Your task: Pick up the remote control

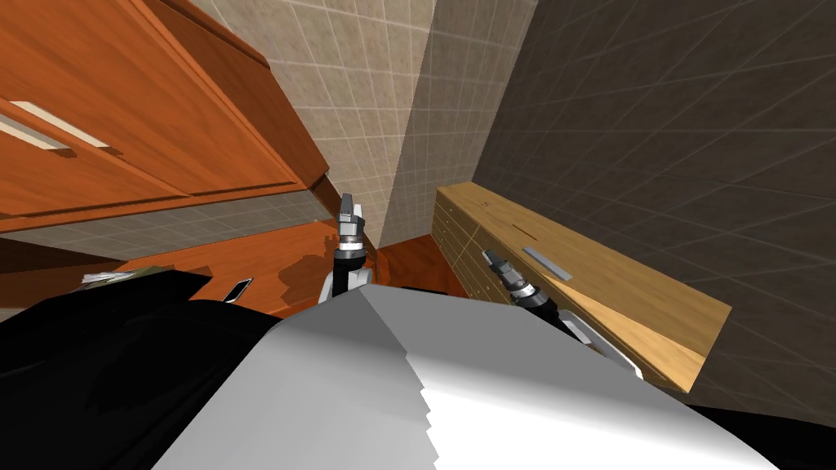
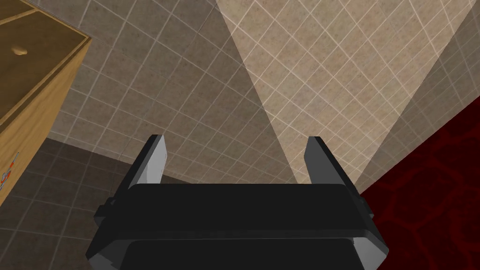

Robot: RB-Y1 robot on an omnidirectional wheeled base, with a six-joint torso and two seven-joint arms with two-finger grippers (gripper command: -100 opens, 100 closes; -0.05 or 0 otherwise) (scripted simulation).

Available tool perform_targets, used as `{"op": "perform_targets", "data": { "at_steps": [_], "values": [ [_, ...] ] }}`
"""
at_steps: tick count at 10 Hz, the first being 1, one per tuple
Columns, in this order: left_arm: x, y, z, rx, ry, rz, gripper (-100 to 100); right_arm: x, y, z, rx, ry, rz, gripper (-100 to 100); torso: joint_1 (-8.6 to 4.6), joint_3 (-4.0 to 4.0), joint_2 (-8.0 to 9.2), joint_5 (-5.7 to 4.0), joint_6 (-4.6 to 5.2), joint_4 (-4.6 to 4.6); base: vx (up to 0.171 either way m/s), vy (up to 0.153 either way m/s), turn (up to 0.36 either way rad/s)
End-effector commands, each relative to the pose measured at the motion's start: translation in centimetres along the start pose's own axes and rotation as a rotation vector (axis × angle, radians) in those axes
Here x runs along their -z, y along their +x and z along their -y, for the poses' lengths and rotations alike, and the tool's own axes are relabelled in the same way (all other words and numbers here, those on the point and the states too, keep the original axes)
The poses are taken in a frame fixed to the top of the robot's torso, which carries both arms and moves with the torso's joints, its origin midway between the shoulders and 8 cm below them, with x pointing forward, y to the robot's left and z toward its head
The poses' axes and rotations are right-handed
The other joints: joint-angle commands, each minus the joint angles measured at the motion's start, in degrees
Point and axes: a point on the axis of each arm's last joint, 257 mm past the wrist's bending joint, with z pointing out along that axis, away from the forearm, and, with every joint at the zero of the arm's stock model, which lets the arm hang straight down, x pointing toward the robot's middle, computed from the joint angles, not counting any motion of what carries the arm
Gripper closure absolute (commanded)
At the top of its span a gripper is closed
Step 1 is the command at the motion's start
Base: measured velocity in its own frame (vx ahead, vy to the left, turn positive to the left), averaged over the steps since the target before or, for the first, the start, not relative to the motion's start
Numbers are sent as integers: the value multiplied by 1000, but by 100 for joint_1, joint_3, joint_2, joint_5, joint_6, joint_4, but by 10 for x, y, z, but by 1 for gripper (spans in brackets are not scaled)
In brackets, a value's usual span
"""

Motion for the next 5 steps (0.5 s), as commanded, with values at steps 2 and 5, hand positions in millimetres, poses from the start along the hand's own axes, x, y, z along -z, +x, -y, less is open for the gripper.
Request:
{"op": "perform_targets", "data": {
  "at_steps": [2,5],
  "values": [
    [0,0,0,0,0,0,0,25,16,26,16,70,-88,-100,7,2,4,0,-1,1,14,89,70],
    [0,0,0,0,0,0,0,47,23,49,29,133,-158,-100,2,3,5,1,0,1,12,68,47]
  ]
}}
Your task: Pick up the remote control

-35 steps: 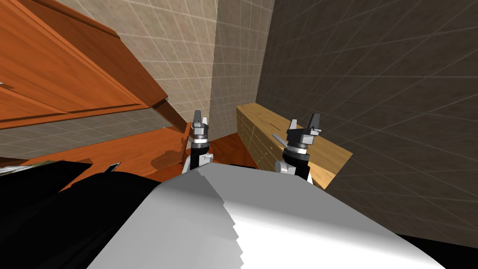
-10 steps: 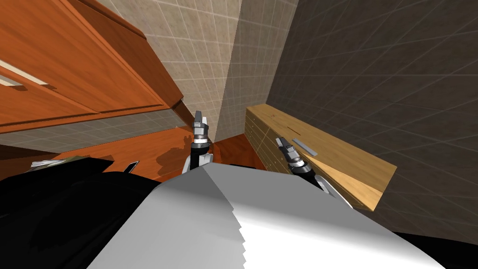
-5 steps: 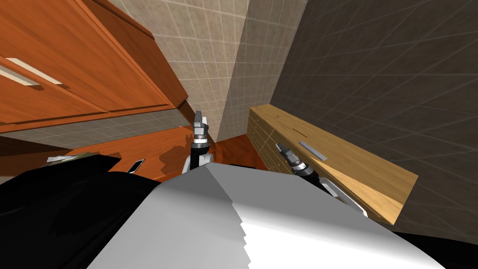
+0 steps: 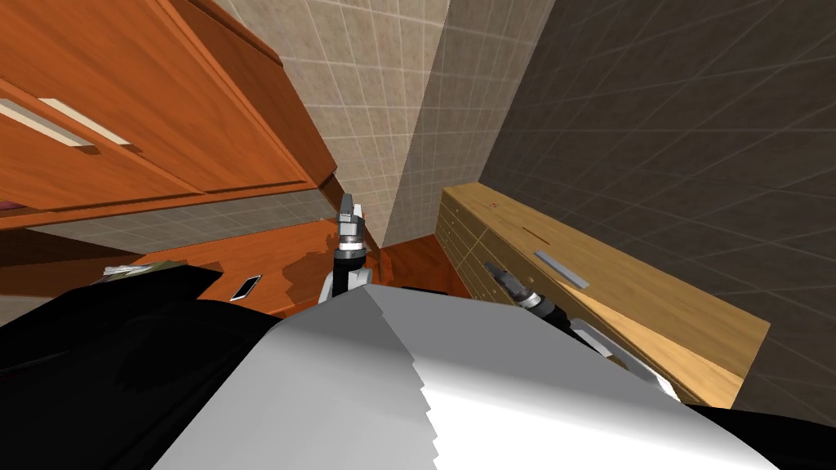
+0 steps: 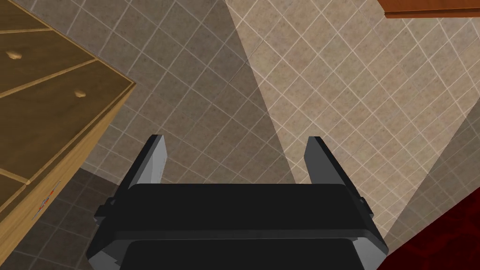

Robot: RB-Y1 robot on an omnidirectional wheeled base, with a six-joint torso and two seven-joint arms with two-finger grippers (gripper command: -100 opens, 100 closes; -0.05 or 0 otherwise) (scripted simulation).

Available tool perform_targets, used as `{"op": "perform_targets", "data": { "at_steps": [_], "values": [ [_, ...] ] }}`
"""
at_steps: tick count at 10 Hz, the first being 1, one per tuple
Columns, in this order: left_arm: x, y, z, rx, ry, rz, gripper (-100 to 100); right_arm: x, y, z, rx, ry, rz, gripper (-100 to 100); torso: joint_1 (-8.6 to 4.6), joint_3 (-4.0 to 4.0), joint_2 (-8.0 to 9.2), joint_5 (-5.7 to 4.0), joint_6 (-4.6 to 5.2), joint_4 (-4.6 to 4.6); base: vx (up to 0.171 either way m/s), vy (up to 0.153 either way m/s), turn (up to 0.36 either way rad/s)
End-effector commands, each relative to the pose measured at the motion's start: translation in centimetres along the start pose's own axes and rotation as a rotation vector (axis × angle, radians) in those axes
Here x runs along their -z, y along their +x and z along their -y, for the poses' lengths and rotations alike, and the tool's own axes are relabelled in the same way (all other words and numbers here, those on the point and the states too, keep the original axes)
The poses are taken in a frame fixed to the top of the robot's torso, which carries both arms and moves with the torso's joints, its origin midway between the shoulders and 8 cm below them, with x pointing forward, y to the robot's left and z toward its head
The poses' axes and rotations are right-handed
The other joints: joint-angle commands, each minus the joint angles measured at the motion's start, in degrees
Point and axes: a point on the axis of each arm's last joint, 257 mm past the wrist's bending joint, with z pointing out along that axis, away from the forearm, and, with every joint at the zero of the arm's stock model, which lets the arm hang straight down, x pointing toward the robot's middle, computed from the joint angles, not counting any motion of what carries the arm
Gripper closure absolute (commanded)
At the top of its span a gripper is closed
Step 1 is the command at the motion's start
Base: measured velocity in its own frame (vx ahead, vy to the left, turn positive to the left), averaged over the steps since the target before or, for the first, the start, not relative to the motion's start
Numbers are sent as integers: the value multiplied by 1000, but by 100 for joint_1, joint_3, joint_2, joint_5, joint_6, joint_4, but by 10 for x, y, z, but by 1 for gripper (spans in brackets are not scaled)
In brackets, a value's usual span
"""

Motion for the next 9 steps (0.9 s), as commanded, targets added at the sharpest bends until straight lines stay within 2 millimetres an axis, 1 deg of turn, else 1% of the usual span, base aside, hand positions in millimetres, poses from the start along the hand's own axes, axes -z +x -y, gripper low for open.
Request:
{"op": "perform_targets", "data": {
  "at_steps": [1,2,3,4,5,6,7,8,9],
  "values": [
    [0,0,0,0,0,0,0,19,9,24,3,67,-53,-100,0,0,0,0,0,0,-1,71,92],
    [0,0,0,0,0,0,0,21,9,26,17,72,-77,-100,9,0,1,0,-2,0,12,75,71],
    [0,0,0,0,0,0,0,37,17,42,12,118,-112,-100,12,-1,-2,3,0,0,17,98,126],
    [0,0,0,0,0,0,0,43,16,49,29,138,-140,-100,20,-2,-5,4,-3,-1,6,81,43],
    [0,0,0,0,0,0,0,44,15,50,35,139,-149,-100,15,-2,-2,3,0,-1,1,35,-15],
    [0,0,0,0,0,0,0,65,22,69,35,197,-194,-100,2,0,0,1,0,0,13,74,103],
    [0,0,0,0,0,0,0,69,19,72,53,207,-221,-100,10,-2,-4,1,-3,-1,8,81,72],
    [0,0,0,0,0,0,0,88,26,85,49,252,-260,-100,14,-1,-1,3,0,0,12,109,125],
    [0,0,0,0,0,0,0,96,22,92,66,274,-284,-100,24,-1,-3,4,-2,0,8,84,45]
  ]
}}
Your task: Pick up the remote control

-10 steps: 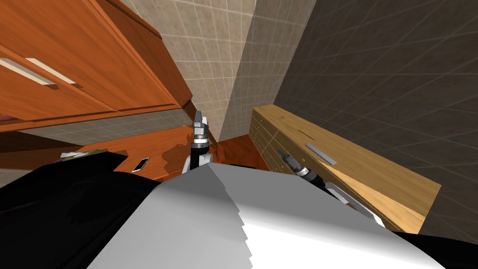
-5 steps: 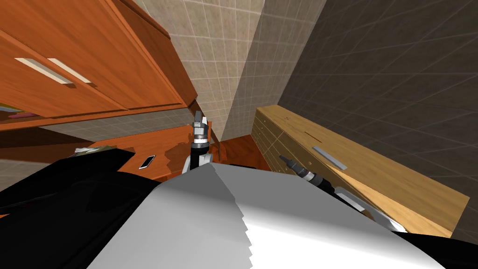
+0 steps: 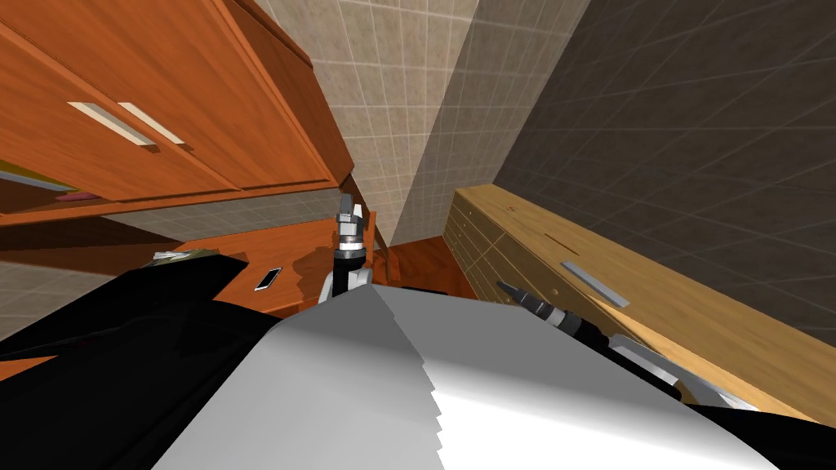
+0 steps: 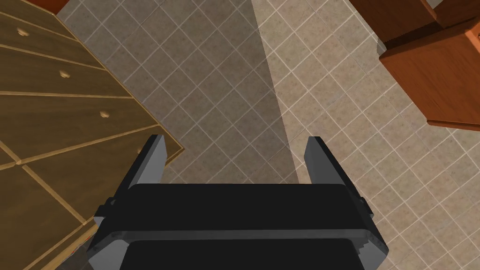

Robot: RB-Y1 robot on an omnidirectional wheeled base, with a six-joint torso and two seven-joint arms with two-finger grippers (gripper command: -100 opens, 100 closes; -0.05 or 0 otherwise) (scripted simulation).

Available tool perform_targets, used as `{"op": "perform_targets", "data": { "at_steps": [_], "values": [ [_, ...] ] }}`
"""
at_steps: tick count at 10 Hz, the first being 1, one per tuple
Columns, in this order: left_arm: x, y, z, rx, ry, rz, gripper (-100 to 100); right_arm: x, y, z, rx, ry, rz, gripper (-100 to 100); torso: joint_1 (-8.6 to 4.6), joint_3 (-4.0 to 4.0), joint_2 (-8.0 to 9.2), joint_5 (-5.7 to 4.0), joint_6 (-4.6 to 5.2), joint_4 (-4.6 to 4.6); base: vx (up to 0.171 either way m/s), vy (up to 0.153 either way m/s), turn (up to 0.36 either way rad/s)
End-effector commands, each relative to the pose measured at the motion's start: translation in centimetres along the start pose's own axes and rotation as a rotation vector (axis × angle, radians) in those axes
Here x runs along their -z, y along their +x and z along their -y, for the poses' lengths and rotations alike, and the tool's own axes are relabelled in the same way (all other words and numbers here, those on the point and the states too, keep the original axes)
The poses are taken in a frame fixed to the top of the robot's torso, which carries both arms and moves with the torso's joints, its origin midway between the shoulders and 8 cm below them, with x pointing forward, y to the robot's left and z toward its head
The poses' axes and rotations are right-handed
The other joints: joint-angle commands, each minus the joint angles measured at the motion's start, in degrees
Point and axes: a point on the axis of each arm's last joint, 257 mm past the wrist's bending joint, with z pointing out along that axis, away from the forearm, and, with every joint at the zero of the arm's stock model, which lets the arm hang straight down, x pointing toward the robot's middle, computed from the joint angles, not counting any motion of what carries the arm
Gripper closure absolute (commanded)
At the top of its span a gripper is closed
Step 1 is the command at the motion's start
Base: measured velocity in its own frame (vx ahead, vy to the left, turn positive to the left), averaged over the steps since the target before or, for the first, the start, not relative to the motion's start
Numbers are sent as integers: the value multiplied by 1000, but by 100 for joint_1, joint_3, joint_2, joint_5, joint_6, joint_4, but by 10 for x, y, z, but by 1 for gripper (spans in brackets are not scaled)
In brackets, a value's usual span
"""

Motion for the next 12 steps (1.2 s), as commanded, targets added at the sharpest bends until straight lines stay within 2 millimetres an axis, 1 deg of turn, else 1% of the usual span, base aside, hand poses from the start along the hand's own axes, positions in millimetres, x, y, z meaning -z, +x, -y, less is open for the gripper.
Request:
{"op": "perform_targets", "data": {
  "at_steps": [1,2,3,4,5,6,7,8,9,10,11,12],
  "values": [
    [0,0,0,0,0,0,0,5,0,3,14,19,-25,-100,0,0,0,0,0,0,3,27,-12],
    [0,0,0,0,0,0,0,24,10,27,14,82,-73,-100,-16,2,2,-3,1,1,16,44,112],
    [0,0,0,0,0,0,0,27,7,29,32,88,-94,-100,-15,0,-1,-5,-2,0,20,52,72],
    [0,0,0,0,0,0,0,45,18,47,27,139,-136,-100,-13,-2,-3,-3,-1,0,31,70,121],
    [0,0,0,0,0,0,0,51,13,52,48,156,-159,-100,-7,-4,-7,-3,-2,-1,25,54,57],
    [0,0,0,0,0,0,0,52,11,53,57,159,-169,-100,-11,-3,-6,-3,0,-1,9,18,-13],
    [0,0,0,0,0,0,0,74,19,71,58,215,-217,-100,-21,-1,-1,-5,0,0,23,20,123],
    [0,0,0,0,0,0,0,79,13,75,79,228,-239,-100,-23,-2,-3,-6,-2,0,24,16,62],
    [0,0,0,0,0,0,0,98,21,88,76,275,-284,-100,-26,-3,-6,-7,-1,-1,35,14,114],
    [0,0,0,0,0,0,0,104,16,94,91,292,-298,-100,-28,-5,-9,-8,-2,-2,37,5,54],
    [0,0,0,0,0,0,0,106,12,94,104,296,-311,-100,-29,-6,-10,-7,0,-2,20,-4,-7],
    [0,0,0,0,0,0,0,131,16,110,105,356,-358,-100,-32,-3,-5,-9,0,-1,39,-21,106]
  ]
}}
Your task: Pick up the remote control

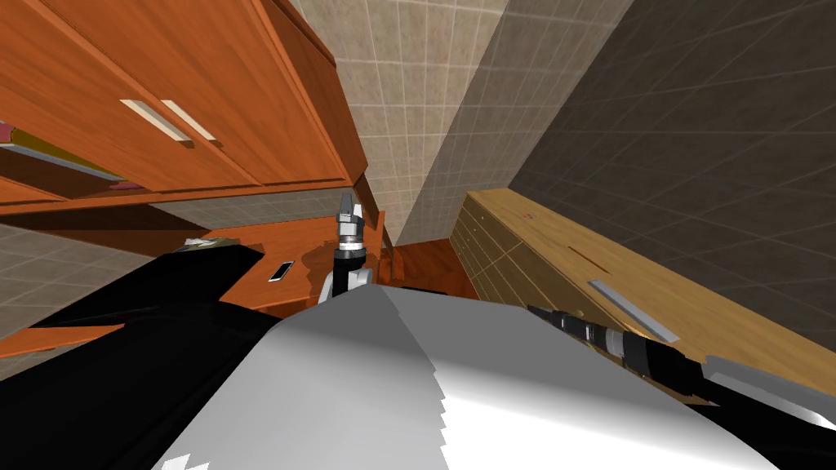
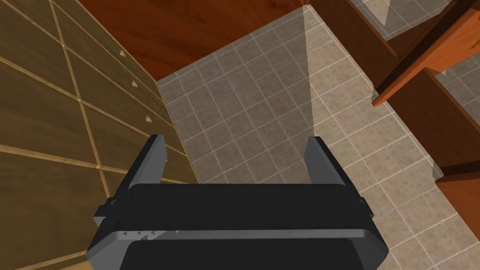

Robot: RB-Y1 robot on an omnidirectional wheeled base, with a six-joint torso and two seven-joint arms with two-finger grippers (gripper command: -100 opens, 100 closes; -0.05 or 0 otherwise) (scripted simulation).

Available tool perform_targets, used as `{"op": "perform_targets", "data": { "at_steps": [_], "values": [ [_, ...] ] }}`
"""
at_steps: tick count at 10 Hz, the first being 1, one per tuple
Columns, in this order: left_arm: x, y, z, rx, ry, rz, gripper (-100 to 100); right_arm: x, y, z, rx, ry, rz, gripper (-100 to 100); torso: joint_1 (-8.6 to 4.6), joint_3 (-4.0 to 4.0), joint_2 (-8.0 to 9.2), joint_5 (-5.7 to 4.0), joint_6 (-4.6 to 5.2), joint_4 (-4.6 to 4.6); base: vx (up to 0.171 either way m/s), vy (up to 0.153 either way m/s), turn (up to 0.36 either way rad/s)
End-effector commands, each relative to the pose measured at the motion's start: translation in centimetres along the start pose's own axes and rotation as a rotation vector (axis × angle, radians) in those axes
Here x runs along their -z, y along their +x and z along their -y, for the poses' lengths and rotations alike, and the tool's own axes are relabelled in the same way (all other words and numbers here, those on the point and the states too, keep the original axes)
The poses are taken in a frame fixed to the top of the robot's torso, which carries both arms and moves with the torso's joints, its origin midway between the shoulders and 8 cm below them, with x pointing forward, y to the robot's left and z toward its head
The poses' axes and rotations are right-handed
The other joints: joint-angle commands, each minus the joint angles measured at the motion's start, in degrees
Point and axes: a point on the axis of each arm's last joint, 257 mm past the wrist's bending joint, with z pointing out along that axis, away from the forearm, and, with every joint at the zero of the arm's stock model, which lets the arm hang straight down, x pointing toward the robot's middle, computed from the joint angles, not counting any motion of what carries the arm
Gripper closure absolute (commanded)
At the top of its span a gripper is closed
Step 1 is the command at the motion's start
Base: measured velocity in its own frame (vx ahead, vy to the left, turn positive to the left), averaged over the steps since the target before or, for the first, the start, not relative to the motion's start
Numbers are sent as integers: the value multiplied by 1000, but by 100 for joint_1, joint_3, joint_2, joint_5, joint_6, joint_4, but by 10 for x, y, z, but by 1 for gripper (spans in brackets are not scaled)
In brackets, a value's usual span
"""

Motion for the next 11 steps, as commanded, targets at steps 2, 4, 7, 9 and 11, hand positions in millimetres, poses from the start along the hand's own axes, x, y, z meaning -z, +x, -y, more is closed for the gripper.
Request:
{"op": "perform_targets", "data": {
  "at_steps": [2,4,7,9,11],
  "values": [
    [0,0,0,0,0,0,0,28,11,36,26,95,-90,-100,-4,-2,-3,-2,0,-1,54,-40,104],
    [0,0,0,0,0,0,0,49,15,57,46,157,-151,-100,-14,-6,-9,-5,2,-2,52,-73,64],
    [0,0,0,0,0,0,0,73,11,76,83,222,-220,-100,-29,-4,-6,-8,1,-2,44,-84,78],
    [0,0,0,0,0,0,0,92,13,91,98,274,-271,-100,-32,-3,-4,-9,0,-1,38,-97,86],
    [0,0,0,0,0,0,0,124,19,113,111,356,-355,-100,-26,-5,-8,-8,0,-2,67,-117,119]
  ]
}}
